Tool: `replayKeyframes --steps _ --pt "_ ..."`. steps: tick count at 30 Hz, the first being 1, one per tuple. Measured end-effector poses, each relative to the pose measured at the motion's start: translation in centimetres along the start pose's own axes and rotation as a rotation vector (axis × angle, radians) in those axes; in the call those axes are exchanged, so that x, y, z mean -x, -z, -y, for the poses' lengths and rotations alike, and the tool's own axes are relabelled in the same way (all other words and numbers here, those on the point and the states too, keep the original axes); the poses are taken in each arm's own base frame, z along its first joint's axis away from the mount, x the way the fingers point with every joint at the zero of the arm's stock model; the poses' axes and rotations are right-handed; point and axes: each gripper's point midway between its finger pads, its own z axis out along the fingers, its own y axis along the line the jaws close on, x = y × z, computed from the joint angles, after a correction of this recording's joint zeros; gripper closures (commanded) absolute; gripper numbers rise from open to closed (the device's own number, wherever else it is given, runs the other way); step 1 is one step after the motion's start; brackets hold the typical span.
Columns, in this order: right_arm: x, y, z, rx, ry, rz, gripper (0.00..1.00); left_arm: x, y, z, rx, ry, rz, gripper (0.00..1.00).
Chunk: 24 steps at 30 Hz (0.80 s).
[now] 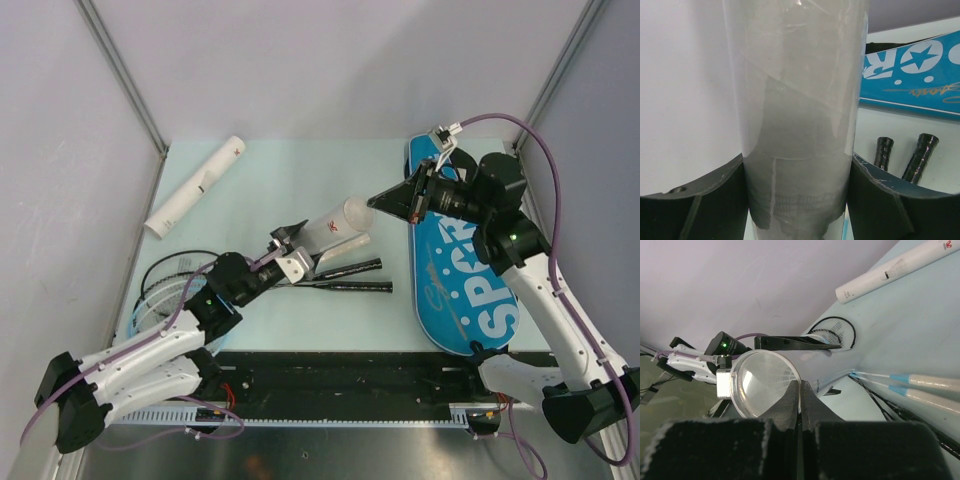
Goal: Pack up the badminton gear
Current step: Close the lid on the shuttle tube.
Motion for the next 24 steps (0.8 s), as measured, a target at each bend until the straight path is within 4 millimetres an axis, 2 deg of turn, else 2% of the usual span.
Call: replayKeyframes --steps 9,17,24 --pt "-0.4 -0.7 0.7 -0.083 0.055 0.023 1.00 -0.8 0.2 -0.1 0.012 -0.002 -0.039 0.86" --pt "-1.4 -0.8 0.2 -0.181 0.189 0.038 0.87 -1.7 0.4 0.3 0.005 -0.007 -0.069 0.87" --pt "-2.0 -0.5 1.1 -0.258 0.240 0.024 0.82 -1.8 0.5 0.5 0.001 -0.014 -0.076 0.88"
